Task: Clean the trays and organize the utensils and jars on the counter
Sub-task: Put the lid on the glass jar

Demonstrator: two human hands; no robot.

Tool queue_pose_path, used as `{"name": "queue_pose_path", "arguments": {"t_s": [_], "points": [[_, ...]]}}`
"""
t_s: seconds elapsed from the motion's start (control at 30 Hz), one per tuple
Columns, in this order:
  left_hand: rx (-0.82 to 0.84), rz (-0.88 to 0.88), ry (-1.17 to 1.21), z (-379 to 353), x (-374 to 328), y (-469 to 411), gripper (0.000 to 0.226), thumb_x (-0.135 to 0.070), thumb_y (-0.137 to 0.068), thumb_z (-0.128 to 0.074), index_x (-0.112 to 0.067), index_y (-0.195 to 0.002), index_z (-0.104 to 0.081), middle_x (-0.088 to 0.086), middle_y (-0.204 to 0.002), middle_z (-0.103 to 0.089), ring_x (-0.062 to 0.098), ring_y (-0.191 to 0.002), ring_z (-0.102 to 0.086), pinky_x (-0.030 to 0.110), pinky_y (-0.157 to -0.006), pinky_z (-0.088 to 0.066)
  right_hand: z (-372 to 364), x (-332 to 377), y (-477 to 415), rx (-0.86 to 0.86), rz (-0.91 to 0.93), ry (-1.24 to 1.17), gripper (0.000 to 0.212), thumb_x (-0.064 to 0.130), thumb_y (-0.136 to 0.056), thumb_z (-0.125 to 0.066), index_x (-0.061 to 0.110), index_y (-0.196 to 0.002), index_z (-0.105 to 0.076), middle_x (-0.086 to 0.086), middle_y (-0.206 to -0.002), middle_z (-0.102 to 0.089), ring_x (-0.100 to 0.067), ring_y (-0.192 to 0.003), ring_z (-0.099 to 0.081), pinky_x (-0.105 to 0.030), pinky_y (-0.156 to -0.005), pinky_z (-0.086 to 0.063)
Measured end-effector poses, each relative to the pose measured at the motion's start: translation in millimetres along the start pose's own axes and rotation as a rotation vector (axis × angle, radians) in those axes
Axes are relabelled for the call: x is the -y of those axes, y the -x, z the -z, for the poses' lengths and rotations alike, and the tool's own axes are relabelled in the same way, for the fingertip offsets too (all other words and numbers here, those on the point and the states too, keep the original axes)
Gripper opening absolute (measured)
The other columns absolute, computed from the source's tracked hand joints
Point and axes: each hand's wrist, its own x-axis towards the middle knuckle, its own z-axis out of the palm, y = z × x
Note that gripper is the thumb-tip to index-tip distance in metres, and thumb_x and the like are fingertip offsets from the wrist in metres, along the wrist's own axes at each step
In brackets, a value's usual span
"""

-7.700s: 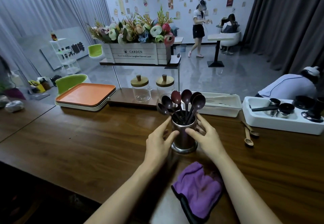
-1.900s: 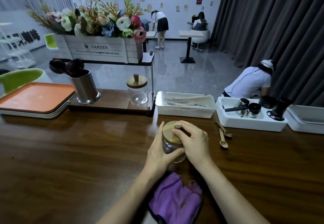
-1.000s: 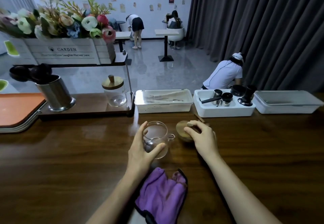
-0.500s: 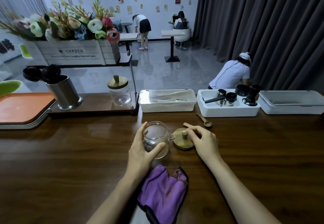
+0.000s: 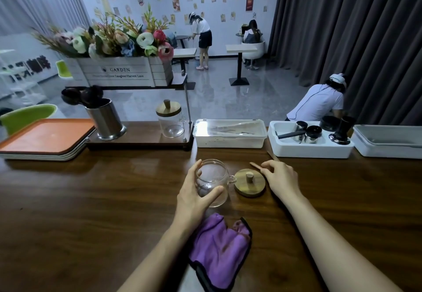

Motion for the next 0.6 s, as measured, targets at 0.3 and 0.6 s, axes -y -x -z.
{"name": "queue_pose_path", "arguments": {"t_s": [0.3,0.6], "points": [[-0.025,0.004,-0.009,-0.6,-3.3,4.9,0.089,-0.056,-0.073,-0.086,-0.055,-0.147,-0.037,-0.024,-0.141,-0.056,-0.008,-0.130,-0.049,0.035,-0.112,-0.046,8.6,2.6,-6.0,0.152,-0.029,0.021,0.017,0.037,-0.097,-0.059,0.033,-0.114,-0.061,0.006,-0.096,-0.066,-0.027,-0.105,-0.060,-0.039,-0.087,-0.050],[-0.022,0.004,-0.023,-0.9,-3.4,5.2,0.090,-0.057,-0.073,-0.085,-0.053,-0.148,-0.035,-0.024,-0.142,-0.054,-0.009,-0.130,-0.048,0.034,-0.112,-0.046,24.3,15.7,-2.3,0.156,0.058,-0.354,0.055,0.016,-0.091,-0.059,0.042,-0.138,-0.046,0.004,-0.075,-0.069,-0.009,-0.083,-0.067,-0.040,-0.086,-0.052]]}}
